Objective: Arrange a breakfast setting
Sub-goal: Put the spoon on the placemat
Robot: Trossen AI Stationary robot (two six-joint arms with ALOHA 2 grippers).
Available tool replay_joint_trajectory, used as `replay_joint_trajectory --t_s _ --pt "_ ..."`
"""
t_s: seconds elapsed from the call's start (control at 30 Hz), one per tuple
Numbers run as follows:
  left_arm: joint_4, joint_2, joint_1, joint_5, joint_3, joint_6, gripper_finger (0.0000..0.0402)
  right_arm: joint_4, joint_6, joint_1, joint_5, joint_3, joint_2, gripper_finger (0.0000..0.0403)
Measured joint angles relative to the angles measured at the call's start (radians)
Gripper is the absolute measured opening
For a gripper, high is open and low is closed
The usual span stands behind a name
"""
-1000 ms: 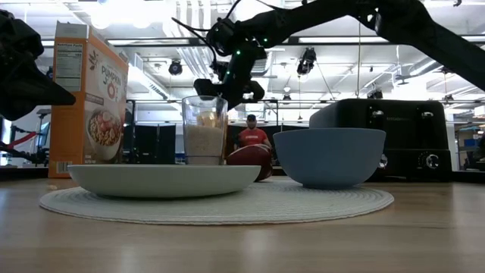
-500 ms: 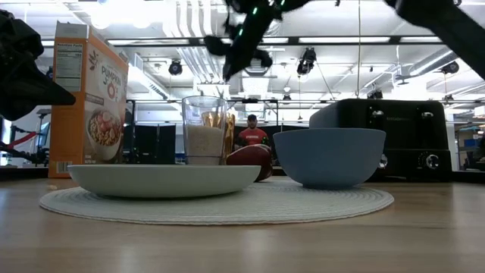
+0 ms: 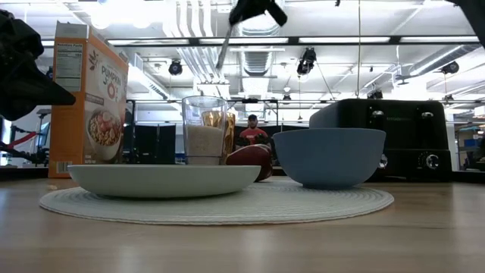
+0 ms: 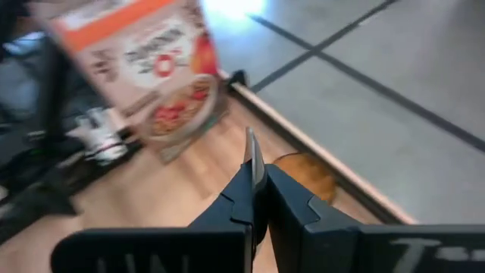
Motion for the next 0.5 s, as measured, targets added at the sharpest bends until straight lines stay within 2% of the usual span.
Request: replay_joint_trajectory --t_s 0.13,0.23,0.37,0.5 --pt "0.004 0.000 0.000 0.000 0.000 0.000 0.0002 -0.053 0.048 0.057 -0.078 0.000 -0.023 0.0009" --pt "0.004 0.000 0.000 0.000 0.000 0.000 0.0002 -0.165 0.086 0.121 -0.100 -0.002 -0.019 0.0009" --pt "0.004 -0.001 0.000 0.000 0.000 0.000 0.0002 -0.257 0.123 0.226 -0.077 -0.032 -0.005 0.0009" --pt "0.004 -0.001 0.000 0.000 0.000 0.000 0.0002 -0.243 0.178 0.340 -0.045 -0.077 -0.005 0.0009"
